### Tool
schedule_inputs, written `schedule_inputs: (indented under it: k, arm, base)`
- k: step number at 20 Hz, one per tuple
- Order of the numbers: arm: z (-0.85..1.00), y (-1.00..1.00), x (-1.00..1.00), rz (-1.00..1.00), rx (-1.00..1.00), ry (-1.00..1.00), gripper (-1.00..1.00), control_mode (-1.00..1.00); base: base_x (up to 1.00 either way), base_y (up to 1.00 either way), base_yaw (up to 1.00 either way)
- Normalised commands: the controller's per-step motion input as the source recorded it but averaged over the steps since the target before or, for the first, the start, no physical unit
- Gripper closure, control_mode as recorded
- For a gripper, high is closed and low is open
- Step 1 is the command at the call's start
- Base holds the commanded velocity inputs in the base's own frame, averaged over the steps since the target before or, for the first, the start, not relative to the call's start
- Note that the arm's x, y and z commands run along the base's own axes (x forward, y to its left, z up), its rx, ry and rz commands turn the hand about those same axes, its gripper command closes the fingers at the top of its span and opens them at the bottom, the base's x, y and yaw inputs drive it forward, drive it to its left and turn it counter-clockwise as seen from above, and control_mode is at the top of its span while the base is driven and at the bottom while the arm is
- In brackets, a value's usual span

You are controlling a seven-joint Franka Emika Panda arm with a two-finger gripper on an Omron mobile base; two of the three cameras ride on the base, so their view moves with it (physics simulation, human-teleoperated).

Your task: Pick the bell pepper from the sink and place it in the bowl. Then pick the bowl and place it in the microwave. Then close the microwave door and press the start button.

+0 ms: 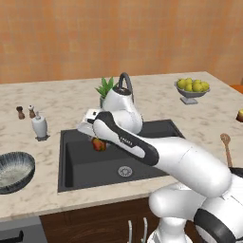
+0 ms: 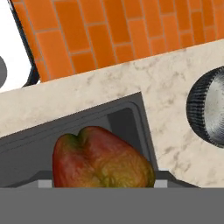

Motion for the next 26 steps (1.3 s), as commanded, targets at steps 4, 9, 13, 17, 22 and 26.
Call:
schedule_inputs:
  k: [4, 9, 13, 17, 22, 26]
  arm:
    - [0.24, 1.00, 0.33, 0.13, -0.10, 0.01, 1.00, -1.00]
    - [0.00, 1.00, 0.26, 0.07, -0.06, 0.00, 1.00, -1.00]
    - [0.00, 0.96, 0.00, 0.01, -0.04, -0.02, 1.00, -1.00]
    - [-0.04, 0.65, 0.01, 0.00, -0.02, -0.01, 1.00, -1.00]
    - [-0.20, 0.57, 0.03, 0.00, 0.00, 0.00, 1.00, -1.00]
    - [-0.26, 0.48, 0.01, 0.00, 0.00, -0.02, 1.00, -1.00]
  base:
    - [0.00, 0.00, 0.00]
    - [0.00, 0.00, 0.00]
    - [0.00, 0.00, 0.00]
    - [0.00, 0.00, 0.00]
    - [0.00, 0.00, 0.00]
    - [0.00, 0.00, 0.00]
